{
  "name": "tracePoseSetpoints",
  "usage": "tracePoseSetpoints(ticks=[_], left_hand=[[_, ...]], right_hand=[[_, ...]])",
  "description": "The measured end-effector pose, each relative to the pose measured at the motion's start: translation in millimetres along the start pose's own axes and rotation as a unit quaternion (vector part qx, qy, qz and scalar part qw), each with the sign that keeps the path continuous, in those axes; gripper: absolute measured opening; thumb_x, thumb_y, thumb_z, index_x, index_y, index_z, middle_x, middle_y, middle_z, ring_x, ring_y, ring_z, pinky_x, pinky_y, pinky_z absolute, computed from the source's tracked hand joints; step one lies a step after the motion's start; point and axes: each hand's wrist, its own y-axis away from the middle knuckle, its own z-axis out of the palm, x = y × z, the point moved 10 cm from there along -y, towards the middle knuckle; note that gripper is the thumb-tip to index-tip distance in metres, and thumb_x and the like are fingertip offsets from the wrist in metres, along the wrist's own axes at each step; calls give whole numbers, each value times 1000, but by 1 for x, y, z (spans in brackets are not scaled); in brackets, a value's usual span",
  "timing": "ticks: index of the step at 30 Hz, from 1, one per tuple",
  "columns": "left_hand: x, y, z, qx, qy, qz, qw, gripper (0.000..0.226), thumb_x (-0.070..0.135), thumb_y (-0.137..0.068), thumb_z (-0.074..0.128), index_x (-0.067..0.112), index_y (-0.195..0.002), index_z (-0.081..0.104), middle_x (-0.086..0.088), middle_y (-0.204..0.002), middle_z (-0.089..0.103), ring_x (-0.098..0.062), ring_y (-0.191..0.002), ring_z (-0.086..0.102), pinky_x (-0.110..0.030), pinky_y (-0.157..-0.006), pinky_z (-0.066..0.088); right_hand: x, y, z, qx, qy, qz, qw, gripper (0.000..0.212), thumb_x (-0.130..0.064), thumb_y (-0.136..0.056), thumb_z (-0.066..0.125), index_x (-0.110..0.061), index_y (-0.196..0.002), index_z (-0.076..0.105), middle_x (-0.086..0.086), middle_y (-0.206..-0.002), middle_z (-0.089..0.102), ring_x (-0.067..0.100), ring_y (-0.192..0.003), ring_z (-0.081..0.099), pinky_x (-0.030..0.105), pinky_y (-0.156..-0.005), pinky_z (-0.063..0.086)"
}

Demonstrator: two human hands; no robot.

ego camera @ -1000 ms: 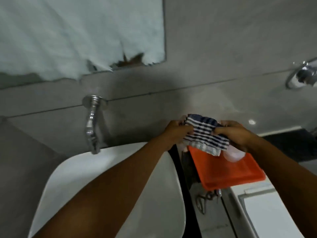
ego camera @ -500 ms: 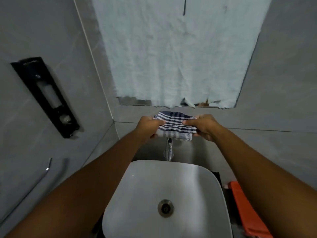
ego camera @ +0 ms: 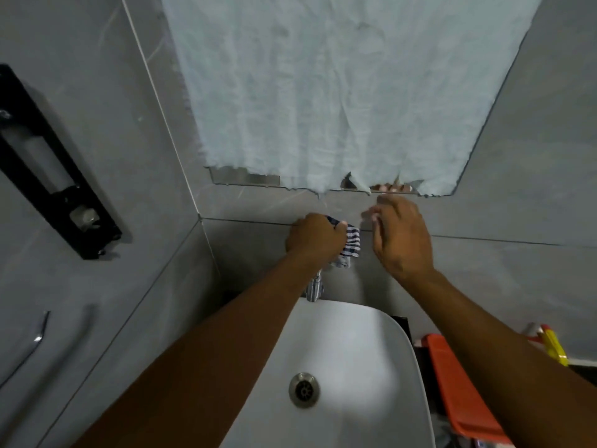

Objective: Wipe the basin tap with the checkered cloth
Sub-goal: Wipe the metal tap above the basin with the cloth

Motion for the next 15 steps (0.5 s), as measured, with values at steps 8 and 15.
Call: tracePoseSetpoints(ticks=[8, 15], left_hand=[[-39, -11, 64, -273, 446, -233, 820, 24, 26, -91, 67, 4, -83, 68, -12, -74, 72, -25, -65, 69, -41, -69, 61], [-42, -22, 69, -271, 26, -113, 956, 32, 27, -98, 52, 1, -80, 61, -10, -71, 62, -20, -56, 58, -21, -37, 49]], right_hand=[[40, 24, 70, -52, 210, -172, 961, 71, -35, -100, 45, -6, -155, 11, 13, -164, -7, 32, -151, -9, 50, -123, -1], [44, 20, 84, 36, 223, -178, 958, 81, -47, -95, 45, -9, -155, 4, 9, -162, -24, 28, -149, -22, 49, -120, -10]])
